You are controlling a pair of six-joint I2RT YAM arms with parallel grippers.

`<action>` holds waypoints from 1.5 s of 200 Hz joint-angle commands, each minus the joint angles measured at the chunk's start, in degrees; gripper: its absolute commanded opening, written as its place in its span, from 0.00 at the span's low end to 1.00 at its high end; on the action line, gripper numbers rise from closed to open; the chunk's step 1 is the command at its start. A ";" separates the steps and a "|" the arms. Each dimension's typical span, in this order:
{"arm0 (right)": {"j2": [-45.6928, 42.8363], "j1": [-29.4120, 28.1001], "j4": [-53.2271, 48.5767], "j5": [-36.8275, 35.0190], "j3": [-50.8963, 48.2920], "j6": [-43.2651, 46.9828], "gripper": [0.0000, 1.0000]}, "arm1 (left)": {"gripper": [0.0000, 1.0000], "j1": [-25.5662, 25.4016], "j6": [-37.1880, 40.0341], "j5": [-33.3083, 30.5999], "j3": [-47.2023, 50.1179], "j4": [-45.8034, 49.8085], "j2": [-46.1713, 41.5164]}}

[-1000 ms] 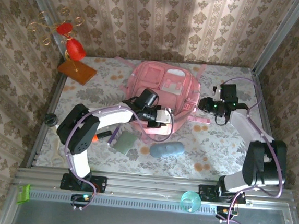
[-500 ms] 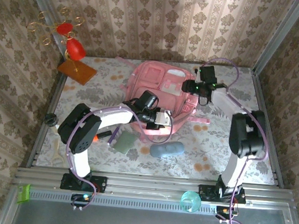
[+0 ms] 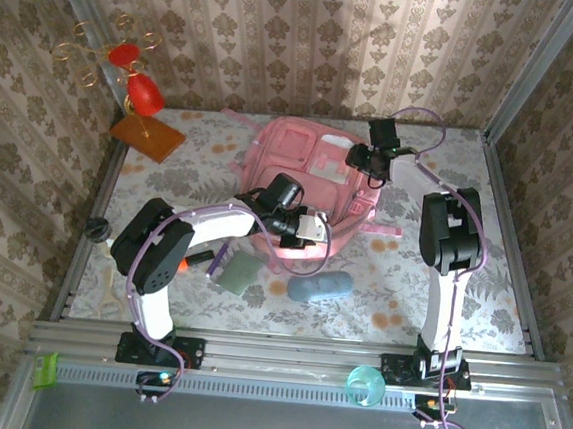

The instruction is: Pack the student bag

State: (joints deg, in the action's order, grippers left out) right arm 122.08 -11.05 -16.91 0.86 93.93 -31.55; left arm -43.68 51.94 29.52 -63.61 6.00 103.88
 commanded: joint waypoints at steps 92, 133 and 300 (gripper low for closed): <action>-1.96 5.10 9.36 6.93 -8.05 -7.30 0.00 | 0.00 1.99 1.96 -0.61 0.11 2.70 -3.04; -12.74 7.98 13.71 0.39 -19.97 -7.51 0.00 | 0.04 4.68 2.57 -0.65 -1.68 3.62 -3.24; -49.59 -11.72 34.14 -22.17 -61.80 -26.31 0.00 | 0.55 17.05 -31.22 -34.74 -6.25 0.59 0.65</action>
State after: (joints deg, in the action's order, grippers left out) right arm 75.50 -17.37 10.83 -12.08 34.79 -53.10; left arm -28.18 34.59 9.69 -68.31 8.75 104.36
